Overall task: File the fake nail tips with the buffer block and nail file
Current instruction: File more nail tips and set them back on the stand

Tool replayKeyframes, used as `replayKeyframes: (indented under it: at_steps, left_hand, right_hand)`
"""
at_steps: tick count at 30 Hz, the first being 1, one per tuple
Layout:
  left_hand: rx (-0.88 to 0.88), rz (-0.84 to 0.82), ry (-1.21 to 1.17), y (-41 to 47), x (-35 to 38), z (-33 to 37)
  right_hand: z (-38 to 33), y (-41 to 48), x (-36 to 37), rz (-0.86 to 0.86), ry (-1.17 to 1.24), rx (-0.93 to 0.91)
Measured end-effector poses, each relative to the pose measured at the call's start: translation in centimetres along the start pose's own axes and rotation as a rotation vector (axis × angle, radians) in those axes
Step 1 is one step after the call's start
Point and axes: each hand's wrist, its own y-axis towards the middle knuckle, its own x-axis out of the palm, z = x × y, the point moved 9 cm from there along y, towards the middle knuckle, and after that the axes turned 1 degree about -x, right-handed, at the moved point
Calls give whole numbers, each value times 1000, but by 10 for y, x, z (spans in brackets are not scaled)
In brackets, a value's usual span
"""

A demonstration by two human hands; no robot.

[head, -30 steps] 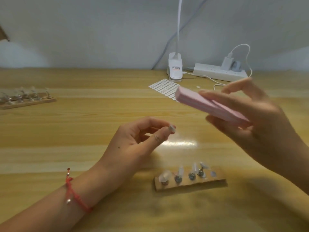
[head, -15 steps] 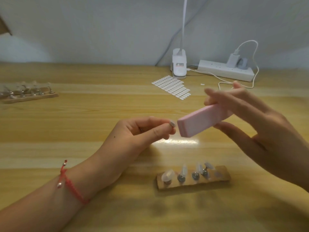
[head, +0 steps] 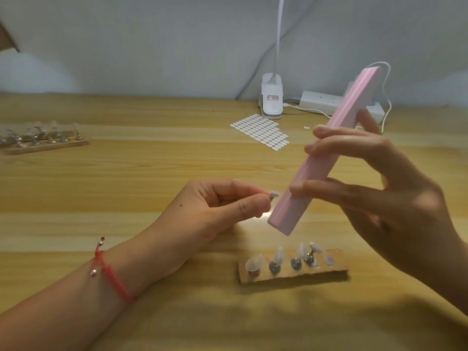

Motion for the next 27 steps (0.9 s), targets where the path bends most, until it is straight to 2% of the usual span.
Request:
replayKeyframes:
  at_steps: [3,7,11,14,18,22,25,27]
  left_hand:
    - [-10,-8,-5,0,1,0]
    - [2,-8,8,0,1,1]
    - [-15,-2,-10,0,0,1]
    - [-6,-53,0,0,4,1]
    - [-23,-4,21,1,-2,-1]
    - [-28,-41,-21,0,2,-1]
    - [-41,12,-13,1,-2,-3]
    - [-42,9,-25,1,-2,-3]
  right_hand:
    - [-1,3,0,40,-23,20]
    - [-17,3,9,-5,-7,-87]
    - [0,6,-3,70,-18,40]
    - [-23,4,12,-8,25,-73]
    - [0,8,-3,65,-13,56]
    - [-22,5,11,17,33,-42]
    - [1,7,1,39,-24,68]
    - [-3,6,7,14,-14,59]
